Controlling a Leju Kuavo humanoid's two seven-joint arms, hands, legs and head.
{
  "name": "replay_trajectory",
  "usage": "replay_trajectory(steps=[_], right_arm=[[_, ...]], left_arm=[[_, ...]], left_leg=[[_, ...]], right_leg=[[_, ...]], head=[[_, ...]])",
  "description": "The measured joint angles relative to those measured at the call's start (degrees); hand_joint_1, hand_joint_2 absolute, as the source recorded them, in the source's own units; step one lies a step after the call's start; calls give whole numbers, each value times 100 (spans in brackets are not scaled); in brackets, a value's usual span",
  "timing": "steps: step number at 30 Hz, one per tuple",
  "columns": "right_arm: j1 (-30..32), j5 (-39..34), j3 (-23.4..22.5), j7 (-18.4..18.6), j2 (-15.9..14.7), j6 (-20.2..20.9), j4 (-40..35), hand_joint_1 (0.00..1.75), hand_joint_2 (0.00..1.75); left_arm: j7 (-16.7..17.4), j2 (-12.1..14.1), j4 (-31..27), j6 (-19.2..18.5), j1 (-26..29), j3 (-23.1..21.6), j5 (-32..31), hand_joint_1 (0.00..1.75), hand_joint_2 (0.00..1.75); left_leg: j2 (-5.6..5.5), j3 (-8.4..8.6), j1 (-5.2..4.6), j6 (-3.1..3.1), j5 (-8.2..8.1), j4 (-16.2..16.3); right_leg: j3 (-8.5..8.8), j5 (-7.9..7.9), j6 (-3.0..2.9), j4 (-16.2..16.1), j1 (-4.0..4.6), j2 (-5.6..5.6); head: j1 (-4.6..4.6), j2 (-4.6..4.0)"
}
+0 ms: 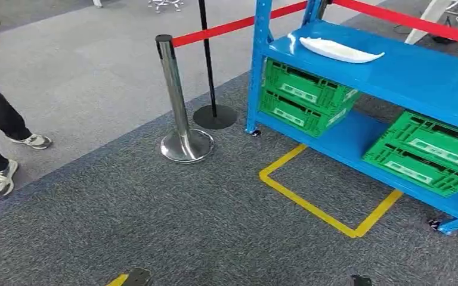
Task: Take the parts from the cabinet and place them on the table.
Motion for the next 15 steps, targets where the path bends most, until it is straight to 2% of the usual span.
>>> replay_trajectory(steps=[1,2,3,4,5,6,7,8,9,10,11,12,13,15], right_arm=[[7,4,-2,0,7,0,0,0,0],[4,11,-2,0,6,-2,0,0,0],[-9,13,-2,-2,7,-2,-2,0,0],[-25,15,0,-9,7,0,-2,0,0],[-27,15,0,-9,7,0,0,0,0],[-16,15,-2,-9,7,0,0,0,0],[3,17,-2,-7,7,0,0,0,0],[11,17,-2,-7,7,0,0,0,0],[8,22,-2,-7,7,0,0,0,0],[1,24,0,-7,7,0,0,0,0],[-9,24,0,-7,7,0,0,0,0],[-23,24,0,-7,7,0,0,0,0],[-13,26,0,-4,7,0,0,0,0],[38,26,0,0,7,2,0,0,0]], left_arm=[[-4,0,0,0,-9,-2,-2,0,0],[-11,-2,0,0,-11,-2,0,0,0],[-11,-2,0,0,-4,-2,0,0,0],[-11,0,0,0,10,-2,0,0,0],[-11,2,0,0,21,0,0,0,0],[-11,7,0,0,27,0,0,0,0],[-11,7,0,0,26,0,0,0,0],[-11,9,0,0,23,0,0,0,0],[-11,9,0,0,19,0,0,0,0],[-11,11,0,0,18,0,0,0,0],[-11,9,0,0,19,0,0,0,0],[-11,9,0,0,14,-2,0,0,0],[-11,9,0,0,8,-2,0,0,0],[-11,7,0,0,4,0,-2,0,0]], left_leg=[[-186,-11,23,-54,-65,52],[-394,-111,29,-78,-226,263],[-491,-307,42,-95,-468,702],[-521,-548,48,-108,-690,1208],[-527,-773,47,-114,-830,1645],[-529,-887,47,-112,-834,1828],[-530,-875,48,-106,-697,1741],[-534,-748,54,-96,-463,1443],[-563,-518,62,-87,-183,960],[-731,-251,87,-87,52,421],[-997,-115,111,-90,76,109],[-983,-84,133,-73,33,21],[-948,-93,112,-49,46,25],[-859,-85,92,38,70,0]], right_leg=[[12,26,-40,-21,-33,50],[6,35,-69,-22,-45,96],[-3,40,-94,-22,-48,149],[-10,41,-104,-22,-46,220],[-15,44,-107,-22,-44,295],[-16,45,-106,-21,-44,359],[-15,48,-101,-21,-47,427],[-13,53,-94,-20,-52,494],[-11,62,-77,-20,-62,572],[-11,69,-57,-20,-73,640],[-35,71,-22,-5,-46,691],[-74,67,14,23,-38,761],[-86,96,55,-7,-54,784],[-156,125,150,-66,-88,882]], head=[[-9,0],[-28,0],[-26,0],[-28,0],[-24,0],[-26,0],[-26,0],[-26,0],[-24,0],[-28,0],[-31,0],[-28,0],[-22,0],[-31,0]])
